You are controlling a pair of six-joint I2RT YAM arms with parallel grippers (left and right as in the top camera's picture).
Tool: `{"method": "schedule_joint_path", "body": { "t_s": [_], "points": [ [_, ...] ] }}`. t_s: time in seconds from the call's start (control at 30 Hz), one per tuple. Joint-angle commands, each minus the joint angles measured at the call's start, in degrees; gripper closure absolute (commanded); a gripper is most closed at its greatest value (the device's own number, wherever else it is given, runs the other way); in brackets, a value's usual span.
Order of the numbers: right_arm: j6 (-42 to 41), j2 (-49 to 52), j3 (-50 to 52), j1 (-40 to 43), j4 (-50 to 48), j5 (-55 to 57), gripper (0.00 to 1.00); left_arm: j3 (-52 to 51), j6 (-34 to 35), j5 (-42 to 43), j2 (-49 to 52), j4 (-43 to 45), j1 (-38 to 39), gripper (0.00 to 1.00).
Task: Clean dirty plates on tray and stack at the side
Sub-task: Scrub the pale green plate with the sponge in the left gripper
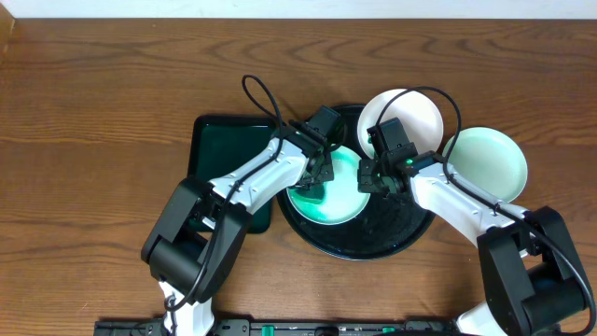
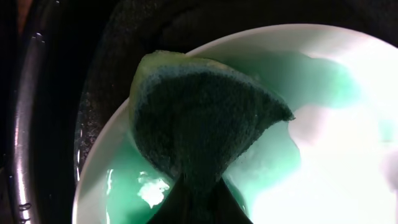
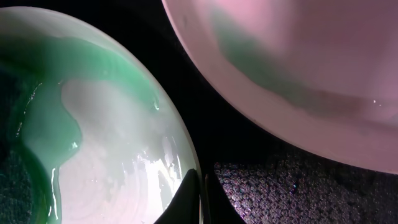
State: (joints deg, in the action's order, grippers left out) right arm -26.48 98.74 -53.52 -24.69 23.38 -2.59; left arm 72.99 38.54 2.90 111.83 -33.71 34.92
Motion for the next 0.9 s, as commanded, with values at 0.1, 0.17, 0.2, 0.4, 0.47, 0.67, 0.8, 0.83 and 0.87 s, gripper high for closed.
{"method": "schedule_joint_path", "body": {
  "t_s": [0.1,0.17,0.2,0.4,0.47,0.67,0.8,0.83,0.87],
  "points": [
    [0.4,1.2,-0.6,-0.5,0.0,-0.7,0.99,-1.5,-4.7,11.1,4.7,0.0,-0.1,0.93],
    [0.4,1.2,-0.6,-0.5,0.0,-0.7,0.99,-1.5,-5.9,13.4,4.5,0.0,-0.1,0.93],
    [0.4,1.2,-0.6,-0.5,0.0,-0.7,0.99,-1.5,-6.0,14.0,4.3,0.0,-0.1,0.93],
    [0.4,1.2,-0.6,-0.5,0.0,-0.7,0.99,-1.5,-5.9,14.8,0.2,0.0,-0.1,0.93],
    [0.4,1.2,-0.6,-0.5,0.0,-0.7,0.99,-1.5,-6.4,15.6,-2.1,0.1,-0.1,0.93],
    [0.4,1.2,-0.6,-0.5,0.0,-0.7,0.99,-1.5,-8.3,16.2,-9.3,0.5,-0.1,0.93],
    [0.4,1.2,-0.6,-0.5,0.0,-0.7,0.99,-1.5,-8.3,10.6,-13.1,0.4,-0.1,0.93],
    [0.4,1.2,-0.6,-0.5,0.0,-0.7,0.99,-1.5,-8.4,8.8,-13.6,0.4,-0.1,0.92],
    [0.4,1.2,-0.6,-0.5,0.0,-0.7,0.99,-1.5,-8.7,6.6,-13.9,0.4,-0.1,0.93]
  ]
}}
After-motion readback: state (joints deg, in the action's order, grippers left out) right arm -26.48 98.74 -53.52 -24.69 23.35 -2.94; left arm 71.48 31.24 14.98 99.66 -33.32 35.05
